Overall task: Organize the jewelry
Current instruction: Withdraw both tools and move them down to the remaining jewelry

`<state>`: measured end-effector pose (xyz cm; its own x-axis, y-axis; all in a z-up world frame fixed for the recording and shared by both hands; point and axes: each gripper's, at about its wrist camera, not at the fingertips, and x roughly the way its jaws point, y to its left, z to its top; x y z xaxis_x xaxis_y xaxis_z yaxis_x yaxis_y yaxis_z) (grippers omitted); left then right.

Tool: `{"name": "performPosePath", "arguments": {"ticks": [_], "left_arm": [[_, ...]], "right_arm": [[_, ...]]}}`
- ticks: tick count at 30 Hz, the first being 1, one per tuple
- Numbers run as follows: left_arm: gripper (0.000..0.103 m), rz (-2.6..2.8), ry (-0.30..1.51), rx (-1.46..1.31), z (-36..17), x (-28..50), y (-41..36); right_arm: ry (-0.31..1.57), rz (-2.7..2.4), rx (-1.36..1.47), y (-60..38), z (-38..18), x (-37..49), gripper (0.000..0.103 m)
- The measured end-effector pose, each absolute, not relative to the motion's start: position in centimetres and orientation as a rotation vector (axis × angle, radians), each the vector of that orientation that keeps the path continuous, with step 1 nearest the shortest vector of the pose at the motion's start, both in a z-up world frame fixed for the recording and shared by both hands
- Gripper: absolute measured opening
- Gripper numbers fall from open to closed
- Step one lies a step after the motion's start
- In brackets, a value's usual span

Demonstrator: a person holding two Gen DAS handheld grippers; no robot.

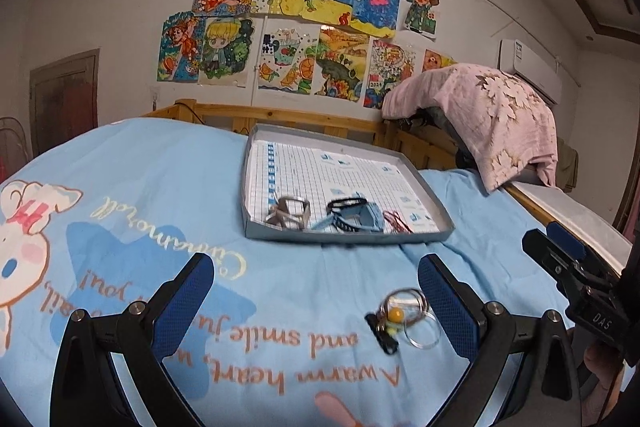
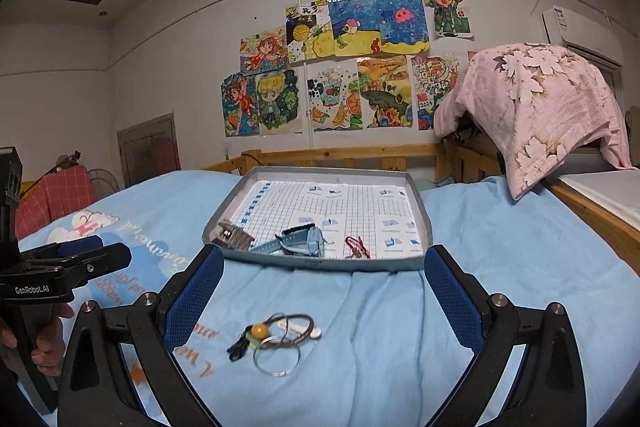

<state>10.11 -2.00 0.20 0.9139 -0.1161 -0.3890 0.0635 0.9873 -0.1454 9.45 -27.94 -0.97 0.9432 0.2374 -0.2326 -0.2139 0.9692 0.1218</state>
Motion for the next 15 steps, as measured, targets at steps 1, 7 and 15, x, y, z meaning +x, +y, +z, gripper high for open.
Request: {"name": "performPosePath", "arguments": {"ticks": [1, 7, 15], "left_arm": [[0.103, -0.093, 0.406, -0.128, 0.3, 10.4, -2.0], [0.103, -0.096, 0.430, -0.101, 0.1, 12.6, -2.5], [0.103, -0.161, 0.554, -0.115, -2.5, 15.0, -2.7]], "right_arm": [[0.247, 0.229, 0.094, -27.9, -0.9, 9.7, 0.099], [0.263, 0.230, 0.096, -27.7, -0.9, 11.5, 0.099], [0.354, 0.267, 0.103, -27.4, -2.9, 13.8, 0.098]]}}
